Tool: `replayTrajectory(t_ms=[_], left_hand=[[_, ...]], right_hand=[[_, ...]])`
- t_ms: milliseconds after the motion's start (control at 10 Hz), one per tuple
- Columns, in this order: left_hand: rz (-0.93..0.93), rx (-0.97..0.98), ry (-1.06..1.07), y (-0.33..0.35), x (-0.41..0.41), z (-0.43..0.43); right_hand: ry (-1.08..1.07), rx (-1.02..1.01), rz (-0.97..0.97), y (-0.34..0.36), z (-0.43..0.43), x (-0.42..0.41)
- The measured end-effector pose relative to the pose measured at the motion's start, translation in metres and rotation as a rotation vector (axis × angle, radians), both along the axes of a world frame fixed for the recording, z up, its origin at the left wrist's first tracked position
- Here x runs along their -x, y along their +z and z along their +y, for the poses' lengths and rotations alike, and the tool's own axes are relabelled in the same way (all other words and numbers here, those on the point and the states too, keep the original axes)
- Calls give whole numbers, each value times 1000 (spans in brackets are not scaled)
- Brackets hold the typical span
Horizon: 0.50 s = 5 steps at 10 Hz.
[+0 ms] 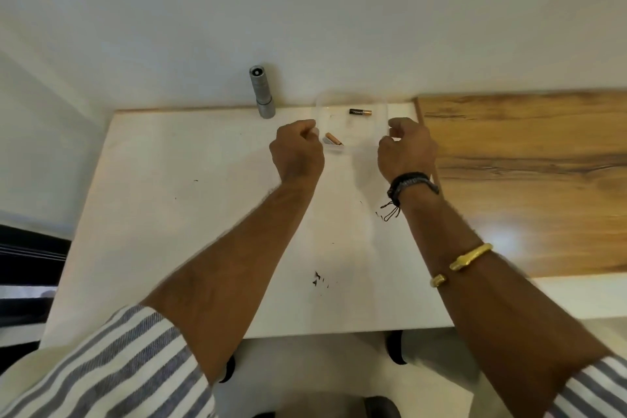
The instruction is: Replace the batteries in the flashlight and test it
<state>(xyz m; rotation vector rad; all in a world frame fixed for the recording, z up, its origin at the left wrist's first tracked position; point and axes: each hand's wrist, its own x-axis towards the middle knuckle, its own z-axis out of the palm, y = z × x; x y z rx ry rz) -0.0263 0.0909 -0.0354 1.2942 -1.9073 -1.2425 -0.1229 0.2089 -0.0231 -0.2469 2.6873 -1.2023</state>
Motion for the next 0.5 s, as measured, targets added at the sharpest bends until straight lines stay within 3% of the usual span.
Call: replayTrajectory(t_ms=[300, 500], left_hand=[[25, -64, 20, -3, 8, -3], [-55, -79, -119, 13, -10, 0]], right_hand=[[-39, 51, -3, -4, -6, 17], [-12, 68, 4, 3, -2, 5]])
